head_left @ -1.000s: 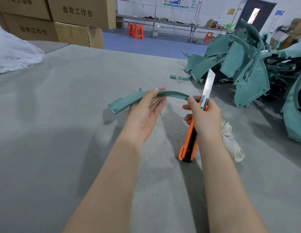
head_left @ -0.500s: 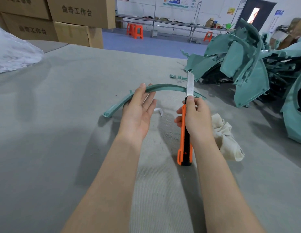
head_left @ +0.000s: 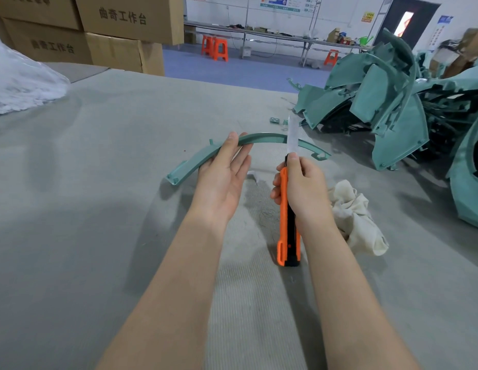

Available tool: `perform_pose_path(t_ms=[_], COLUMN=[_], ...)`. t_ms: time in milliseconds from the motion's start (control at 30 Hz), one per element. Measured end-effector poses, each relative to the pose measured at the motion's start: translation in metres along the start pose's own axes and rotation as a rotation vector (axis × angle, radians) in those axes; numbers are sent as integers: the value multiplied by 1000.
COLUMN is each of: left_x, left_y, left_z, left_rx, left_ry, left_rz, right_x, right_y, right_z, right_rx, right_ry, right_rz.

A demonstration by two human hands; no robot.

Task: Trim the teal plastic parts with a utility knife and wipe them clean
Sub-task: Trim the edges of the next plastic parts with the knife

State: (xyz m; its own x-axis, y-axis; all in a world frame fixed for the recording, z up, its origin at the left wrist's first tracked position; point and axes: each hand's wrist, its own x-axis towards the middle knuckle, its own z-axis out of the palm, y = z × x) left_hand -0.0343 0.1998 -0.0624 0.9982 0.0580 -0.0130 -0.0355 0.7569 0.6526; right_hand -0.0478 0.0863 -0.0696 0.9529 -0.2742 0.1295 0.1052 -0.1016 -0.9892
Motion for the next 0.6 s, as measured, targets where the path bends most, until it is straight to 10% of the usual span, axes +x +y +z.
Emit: perform_pose_path(t_ms=[600], left_x=[-3], left_y=[-4], left_z=[-1], left_rx=[149], left_ry=[-29], left_rz=[-13], right_x=[-13], right_y=[-5], right_z=[21], right_rx=[-38], right_ry=[-179], right_rz=[-56])
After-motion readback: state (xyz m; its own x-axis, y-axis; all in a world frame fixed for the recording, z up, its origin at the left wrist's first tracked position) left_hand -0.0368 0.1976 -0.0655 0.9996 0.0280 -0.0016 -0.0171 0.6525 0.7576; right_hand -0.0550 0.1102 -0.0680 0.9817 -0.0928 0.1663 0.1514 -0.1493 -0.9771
